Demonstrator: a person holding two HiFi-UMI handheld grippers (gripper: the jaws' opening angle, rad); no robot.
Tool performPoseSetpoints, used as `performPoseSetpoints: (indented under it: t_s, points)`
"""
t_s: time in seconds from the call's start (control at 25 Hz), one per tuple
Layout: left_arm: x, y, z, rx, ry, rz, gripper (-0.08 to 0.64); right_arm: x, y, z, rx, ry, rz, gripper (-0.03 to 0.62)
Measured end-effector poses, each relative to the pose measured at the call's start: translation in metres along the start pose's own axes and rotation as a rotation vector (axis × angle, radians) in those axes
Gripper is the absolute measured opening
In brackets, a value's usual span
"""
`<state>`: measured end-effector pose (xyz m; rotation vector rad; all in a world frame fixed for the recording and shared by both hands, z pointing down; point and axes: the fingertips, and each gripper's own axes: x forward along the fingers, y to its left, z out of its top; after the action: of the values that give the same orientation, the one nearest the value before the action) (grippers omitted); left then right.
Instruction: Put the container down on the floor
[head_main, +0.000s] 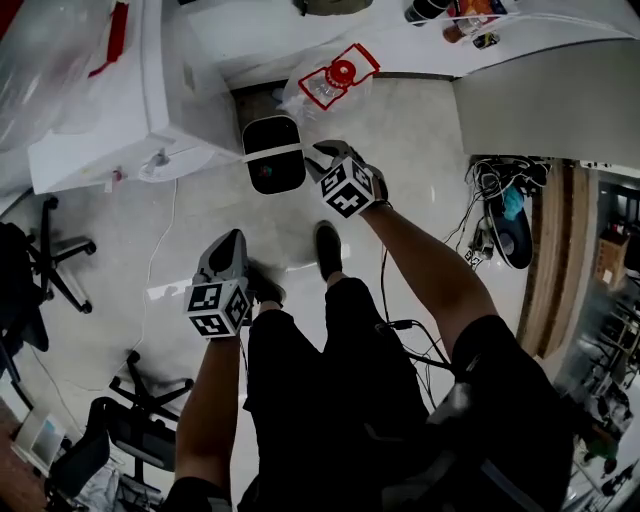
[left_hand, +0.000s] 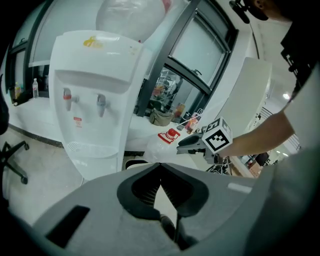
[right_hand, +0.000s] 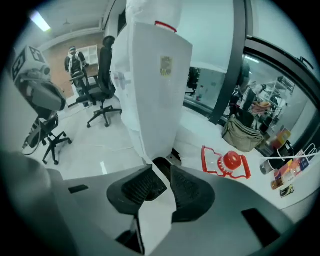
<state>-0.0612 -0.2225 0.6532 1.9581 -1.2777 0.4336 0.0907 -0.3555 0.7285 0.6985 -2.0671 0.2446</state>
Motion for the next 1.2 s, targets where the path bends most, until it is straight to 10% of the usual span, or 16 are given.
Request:
performPoseSetpoints:
  t_s: [1.2]
  points:
    - [-0.194, -0.103, 0.180, 0.225, -0.351, -0.037, 0.008, -0.324, 0.036, 0.204, 0.343, -0.534, 0.011, 0.014]
